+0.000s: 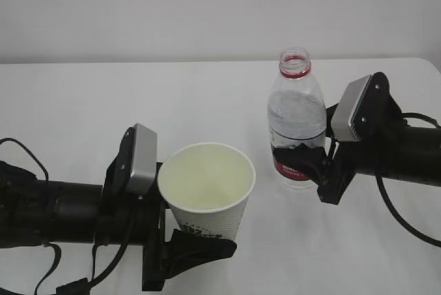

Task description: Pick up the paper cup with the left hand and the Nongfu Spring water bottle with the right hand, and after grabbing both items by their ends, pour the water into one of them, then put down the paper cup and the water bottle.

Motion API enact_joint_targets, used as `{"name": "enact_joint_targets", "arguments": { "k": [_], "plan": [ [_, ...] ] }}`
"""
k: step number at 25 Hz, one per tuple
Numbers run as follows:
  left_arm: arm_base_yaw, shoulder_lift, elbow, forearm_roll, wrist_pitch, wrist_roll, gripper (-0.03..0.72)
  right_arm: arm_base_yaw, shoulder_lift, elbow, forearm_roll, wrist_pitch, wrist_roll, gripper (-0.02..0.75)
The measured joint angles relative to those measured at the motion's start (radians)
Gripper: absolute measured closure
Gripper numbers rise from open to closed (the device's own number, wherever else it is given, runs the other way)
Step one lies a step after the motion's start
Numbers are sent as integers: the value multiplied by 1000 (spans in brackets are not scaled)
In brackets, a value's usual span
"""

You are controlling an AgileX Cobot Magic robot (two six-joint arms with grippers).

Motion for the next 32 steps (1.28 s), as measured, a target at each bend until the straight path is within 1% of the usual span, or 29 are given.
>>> {"name": "enact_joint_targets", "arguments": {
  "k": [4, 9, 12, 16, 22, 26, 32],
  "plan": [
    [0, 0, 0, 0, 0, 0, 134, 6, -2, -23, -8, 9, 0, 259],
    [0, 0, 0, 0, 0, 0, 134, 6, -19, -36, -33, 77, 0, 259],
    [0, 0, 0, 0, 0, 0, 134, 15, -54, -36, -40, 117, -32, 259],
    [0, 0, 0, -2, 0, 0, 134, 48, -102, -40, -44, 192, -63, 259],
    [0, 0, 0, -2, 0, 0, 134, 110, -156, -88, -70, 318, -73, 259],
    [0, 0, 0, -2, 0, 1, 134, 128, -171, -95, -83, 333, -88, 259],
    [0, 0, 0, -19, 0, 1, 134, 130, -176, -95, -89, 337, -151, 259]
  ]
}}
